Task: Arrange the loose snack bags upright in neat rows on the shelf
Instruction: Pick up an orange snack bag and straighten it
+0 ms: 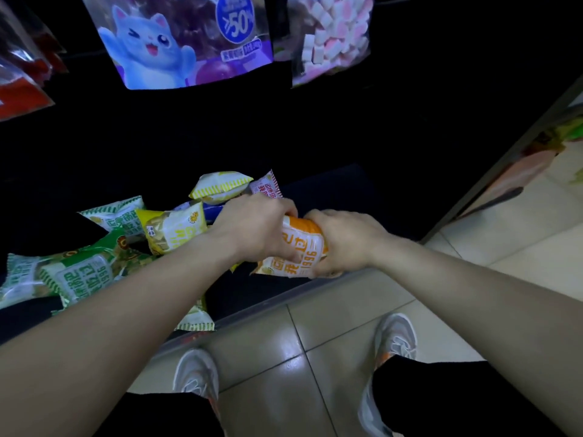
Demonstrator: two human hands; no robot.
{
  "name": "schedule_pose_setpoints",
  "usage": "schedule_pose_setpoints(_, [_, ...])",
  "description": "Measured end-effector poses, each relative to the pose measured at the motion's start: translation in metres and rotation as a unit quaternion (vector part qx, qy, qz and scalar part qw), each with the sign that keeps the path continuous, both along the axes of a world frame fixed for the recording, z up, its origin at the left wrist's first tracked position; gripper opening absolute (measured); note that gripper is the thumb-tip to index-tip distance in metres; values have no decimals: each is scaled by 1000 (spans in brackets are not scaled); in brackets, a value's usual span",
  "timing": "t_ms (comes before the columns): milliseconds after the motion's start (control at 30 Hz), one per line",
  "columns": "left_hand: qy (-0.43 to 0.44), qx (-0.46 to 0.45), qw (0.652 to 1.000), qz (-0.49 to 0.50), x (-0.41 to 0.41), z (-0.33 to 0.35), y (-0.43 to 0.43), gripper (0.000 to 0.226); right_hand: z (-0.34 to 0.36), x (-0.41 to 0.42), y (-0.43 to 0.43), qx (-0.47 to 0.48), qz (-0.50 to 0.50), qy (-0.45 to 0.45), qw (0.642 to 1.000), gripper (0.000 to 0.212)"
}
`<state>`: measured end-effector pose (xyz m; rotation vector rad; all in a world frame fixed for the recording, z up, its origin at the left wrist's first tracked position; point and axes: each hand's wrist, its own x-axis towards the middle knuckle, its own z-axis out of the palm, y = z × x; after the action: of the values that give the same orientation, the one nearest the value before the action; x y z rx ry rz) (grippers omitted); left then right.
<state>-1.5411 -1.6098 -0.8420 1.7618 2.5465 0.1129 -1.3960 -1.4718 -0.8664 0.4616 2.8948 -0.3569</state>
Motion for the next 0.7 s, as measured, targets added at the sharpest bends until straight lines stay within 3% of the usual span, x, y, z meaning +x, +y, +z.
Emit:
schedule_pose_setpoints(67, [-118,43,992,33,-2,-2,2,78,-3,4,10,-47,-38,26,998,77])
schedule_pose_setpoints(133, [-258,107,958,59,-5,-3,1,88,-3,10,21,-132,-86,59,986,74])
schedule_pose_setpoints(200, [-340,118,931,56,-6,-5,-1,96,-3,14,28,-233,-121,94,960,74])
schedule_pose_setpoints(300, [-406,108,907,36,-3,-11,-2,81,-2,17,31,-354,-146,125,915,80])
schedule_pose_setpoints(400, [-342,134,930,35,-6,-15,4,65,-1,18,33,-365,-152,113,912,86])
schedule_pose_setpoints(533, [-202,99,971,78,-9,-29,14,91,-1,25,51,-185,-135,80,970,103])
schedule_pose_setpoints(700, [-135,55,982,116,-23,-47,56,97,-13,33,92,-81,-140,0,987,84])
